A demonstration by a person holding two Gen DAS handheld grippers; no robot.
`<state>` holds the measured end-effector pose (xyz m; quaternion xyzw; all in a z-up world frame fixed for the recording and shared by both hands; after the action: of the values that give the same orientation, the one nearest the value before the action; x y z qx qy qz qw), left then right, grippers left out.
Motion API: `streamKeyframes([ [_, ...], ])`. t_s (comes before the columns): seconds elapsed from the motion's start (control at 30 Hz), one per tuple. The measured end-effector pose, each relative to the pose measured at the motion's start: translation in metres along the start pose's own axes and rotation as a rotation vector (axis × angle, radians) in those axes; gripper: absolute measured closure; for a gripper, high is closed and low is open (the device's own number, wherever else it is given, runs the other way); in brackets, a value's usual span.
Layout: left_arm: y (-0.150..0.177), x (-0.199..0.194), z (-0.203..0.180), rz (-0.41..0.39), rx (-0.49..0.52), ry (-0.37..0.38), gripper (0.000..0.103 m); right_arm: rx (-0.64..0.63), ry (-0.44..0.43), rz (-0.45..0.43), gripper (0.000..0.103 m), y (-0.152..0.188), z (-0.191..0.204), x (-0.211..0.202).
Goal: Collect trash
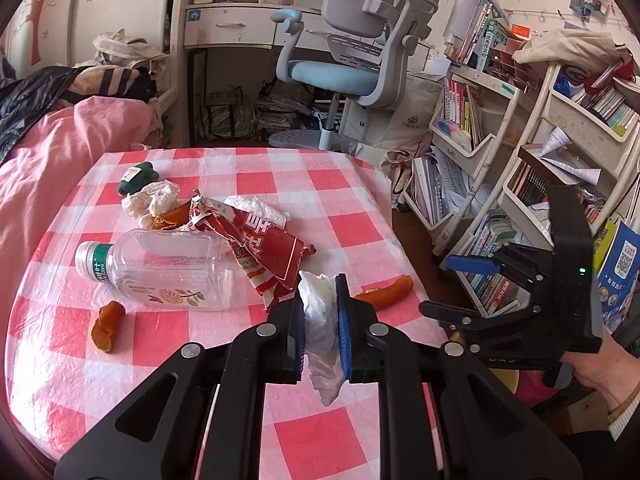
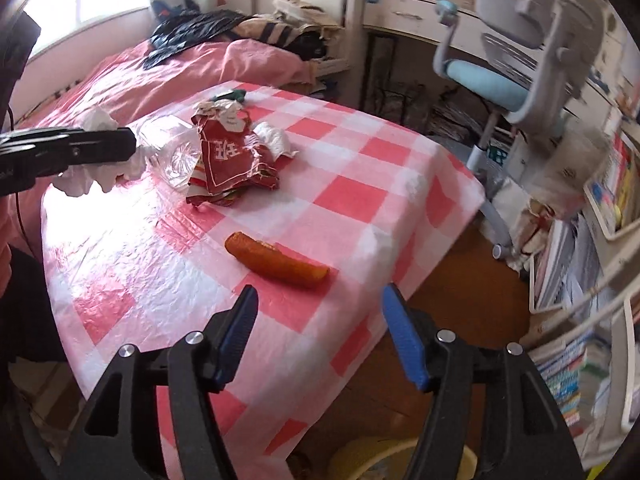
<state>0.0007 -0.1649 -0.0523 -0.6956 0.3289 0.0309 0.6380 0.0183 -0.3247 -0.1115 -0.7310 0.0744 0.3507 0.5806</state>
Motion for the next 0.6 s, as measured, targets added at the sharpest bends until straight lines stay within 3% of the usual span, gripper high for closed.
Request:
streamKeyframes([
  [0.13, -0.003, 0.004, 0.003, 0.011, -0.014, 0.006, 0.091, -0.039, -0.095, 0.066, 0.040, 0.005, 0.007, 0.032],
  [0.23, -0.004, 0.007, 0.000, 0.018, -0.003, 0.012, 0.091, -0.033, -0.140, 0.054, 0.043, 0.001, 0.014, 0.037],
  [0.3, -0.004, 0.008, -0.002, 0.021, 0.007, 0.015, 0.091, -0.023, -0.158, 0.049, 0.060, 0.000, 0.017, 0.035],
  [0.37, -0.005, 0.009, -0.005, 0.023, 0.010, 0.021, 0.091, 0.011, -0.150, 0.048, 0.084, 0.001, 0.017, 0.031],
  [0.6, 0.001, 0.015, -0.025, 0.032, 0.042, 0.049, 0.091, 0.132, -0.075, -0.011, 0.086, 0.007, -0.008, -0.019],
])
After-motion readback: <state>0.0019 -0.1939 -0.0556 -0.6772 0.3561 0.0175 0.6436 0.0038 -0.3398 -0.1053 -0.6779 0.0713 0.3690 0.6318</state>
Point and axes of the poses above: each gripper's, at about its wrist camera, not at the fingertips, and x roughly the way its jaws point, z to its left, y to its underside, the point moved 6 cm from there along x, roughly the way its jaws point, and after that the axes turned 14 degrees about -z, right-handed, at the moved point
